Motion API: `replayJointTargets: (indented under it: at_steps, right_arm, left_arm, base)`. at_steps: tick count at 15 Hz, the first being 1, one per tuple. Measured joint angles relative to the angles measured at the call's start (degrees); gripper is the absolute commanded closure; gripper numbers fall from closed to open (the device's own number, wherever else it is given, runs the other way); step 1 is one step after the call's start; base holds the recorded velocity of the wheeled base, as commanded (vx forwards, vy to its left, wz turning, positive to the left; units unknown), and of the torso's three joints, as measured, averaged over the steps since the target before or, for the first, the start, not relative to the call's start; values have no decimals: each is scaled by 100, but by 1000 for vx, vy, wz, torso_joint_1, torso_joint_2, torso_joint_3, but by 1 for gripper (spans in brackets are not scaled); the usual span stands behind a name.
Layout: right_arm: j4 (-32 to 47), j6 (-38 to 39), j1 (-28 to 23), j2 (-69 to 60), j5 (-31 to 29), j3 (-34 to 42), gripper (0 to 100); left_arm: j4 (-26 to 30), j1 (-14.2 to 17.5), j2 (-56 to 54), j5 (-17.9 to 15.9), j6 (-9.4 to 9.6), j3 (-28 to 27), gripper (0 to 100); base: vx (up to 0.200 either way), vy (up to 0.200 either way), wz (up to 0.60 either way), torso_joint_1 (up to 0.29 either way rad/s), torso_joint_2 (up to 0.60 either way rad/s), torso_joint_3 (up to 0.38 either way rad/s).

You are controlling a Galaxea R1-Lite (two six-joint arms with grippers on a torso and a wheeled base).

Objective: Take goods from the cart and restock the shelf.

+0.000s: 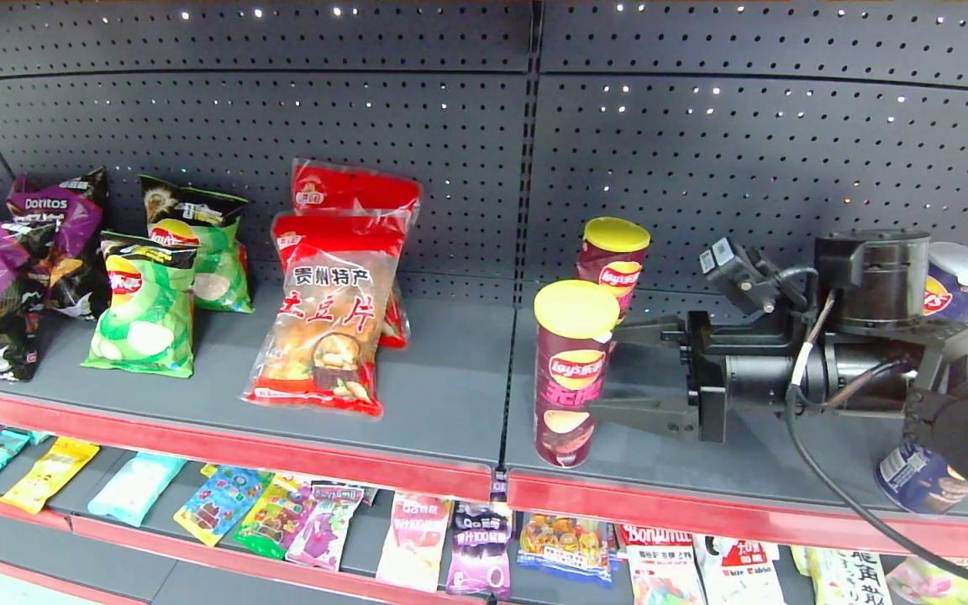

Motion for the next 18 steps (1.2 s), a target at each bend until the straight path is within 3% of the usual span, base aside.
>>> replayJointTargets:
  at_steps: [10,18]
  right_arm:
    - [0,-45,-243,235,-13,-85,0]
    - [0,-156,-479,605,747,-395,0]
  left_arm:
    - [0,0,0,-2,0,0,0]
    - [-2,0,0,-2,-2,0,0]
  base:
    - [0,0,0,0,0,0]
    - [0,0,0,0,0,0]
